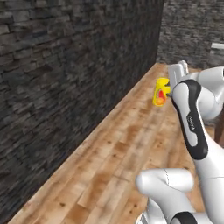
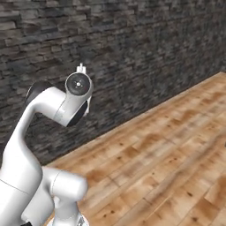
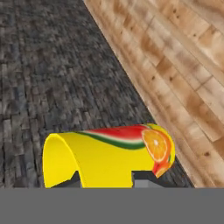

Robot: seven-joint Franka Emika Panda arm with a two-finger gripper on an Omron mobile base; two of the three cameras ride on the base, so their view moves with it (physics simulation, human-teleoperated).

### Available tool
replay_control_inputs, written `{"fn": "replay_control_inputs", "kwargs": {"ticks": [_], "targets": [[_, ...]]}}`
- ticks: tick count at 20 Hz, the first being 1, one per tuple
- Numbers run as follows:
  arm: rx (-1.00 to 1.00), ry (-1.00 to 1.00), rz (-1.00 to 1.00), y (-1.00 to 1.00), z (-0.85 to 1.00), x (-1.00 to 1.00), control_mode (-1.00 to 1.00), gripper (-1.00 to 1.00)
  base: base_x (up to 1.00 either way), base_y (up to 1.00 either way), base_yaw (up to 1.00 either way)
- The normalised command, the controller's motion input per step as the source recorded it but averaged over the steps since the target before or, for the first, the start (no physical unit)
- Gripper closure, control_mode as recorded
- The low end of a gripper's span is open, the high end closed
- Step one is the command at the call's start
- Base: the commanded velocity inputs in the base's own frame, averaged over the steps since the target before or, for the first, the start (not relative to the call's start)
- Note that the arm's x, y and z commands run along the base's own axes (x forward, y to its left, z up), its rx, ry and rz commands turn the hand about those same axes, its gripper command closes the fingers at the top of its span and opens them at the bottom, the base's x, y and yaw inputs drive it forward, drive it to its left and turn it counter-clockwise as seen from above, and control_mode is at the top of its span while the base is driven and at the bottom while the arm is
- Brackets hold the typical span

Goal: There is a tray on the dining counter. Grab the cup, mug, and pitcher and place them on the tray. The pitcher may be placed next to the tray if it cannot fit the tray.

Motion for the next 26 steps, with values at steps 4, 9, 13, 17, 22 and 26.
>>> {"fn": "replay_control_inputs", "kwargs": {"ticks": [4,9,13,17,22,26], "targets": [[0.0,0.0,0.0,0.0,0.0,0.0,1.0,1.0,1.0,0.54,-0.22],[0.0,0.0,0.0,0.0,0.0,0.0,1.0,1.0,1.0,0.44,-0.26],[0.0,0.0,0.0,0.0,0.0,0.0,1.0,1.0,1.0,0.32,-0.39],[0.0,0.0,0.0,0.0,0.0,0.0,1.0,1.0,1.0,0.15,-0.44],[0.0,0.0,0.0,0.0,0.0,0.0,1.0,1.0,1.0,0.14,-0.43],[0.0,0.0,0.0,0.0,0.0,0.0,1.0,1.0,1.0,0.09,-0.43]]}}
